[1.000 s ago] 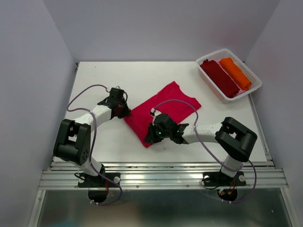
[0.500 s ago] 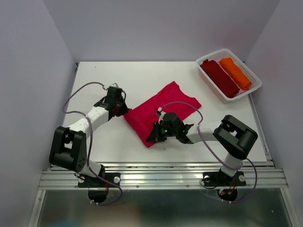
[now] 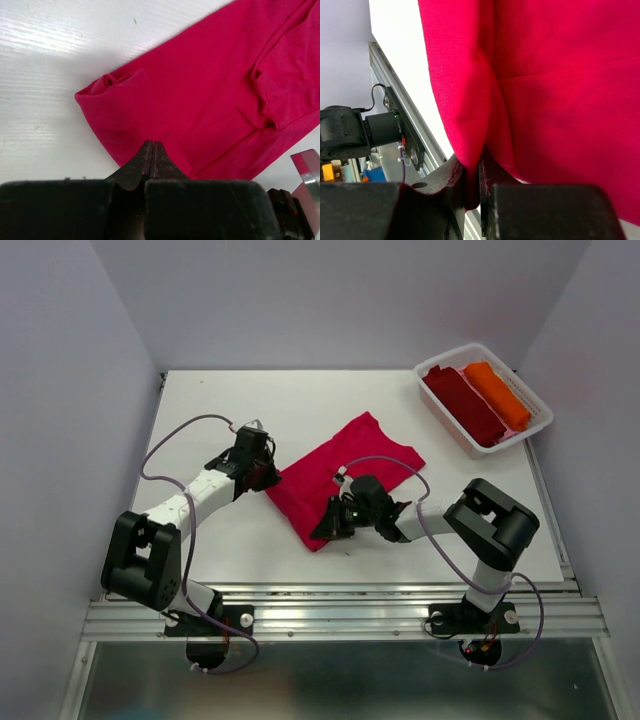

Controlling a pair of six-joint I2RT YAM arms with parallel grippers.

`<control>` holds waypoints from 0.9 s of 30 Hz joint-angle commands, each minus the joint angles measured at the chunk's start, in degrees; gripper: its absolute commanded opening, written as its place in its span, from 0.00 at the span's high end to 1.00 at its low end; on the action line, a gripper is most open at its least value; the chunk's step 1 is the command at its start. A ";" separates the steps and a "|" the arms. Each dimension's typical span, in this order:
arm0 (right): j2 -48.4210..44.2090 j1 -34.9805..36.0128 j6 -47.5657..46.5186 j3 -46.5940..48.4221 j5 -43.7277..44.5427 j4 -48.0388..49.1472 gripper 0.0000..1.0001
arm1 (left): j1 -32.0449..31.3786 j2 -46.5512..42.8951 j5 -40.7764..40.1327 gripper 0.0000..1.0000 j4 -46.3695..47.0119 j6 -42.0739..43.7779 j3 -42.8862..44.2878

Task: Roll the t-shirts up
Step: Roll the T-shirt to the center of the board.

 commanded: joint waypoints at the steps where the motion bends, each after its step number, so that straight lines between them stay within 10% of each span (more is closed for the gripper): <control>1: 0.59 -1.43 0.34 -0.96 -2.68 4.40 0.99 | -0.39 0.33 0.30 1.00 -0.93 -0.19 -0.62; 17: 1.47 -3.72 -1.15 -2.36 -3.03 4.58 0.99 | -2.15 8.68 0.56 1.00 3.91 -0.45 1.67; 27: -2.38 -3.72 -5.54 -2.45 2.32 -1.39 0.70 | -2.15 12.90 0.30 1.00 5.40 -1.16 3.95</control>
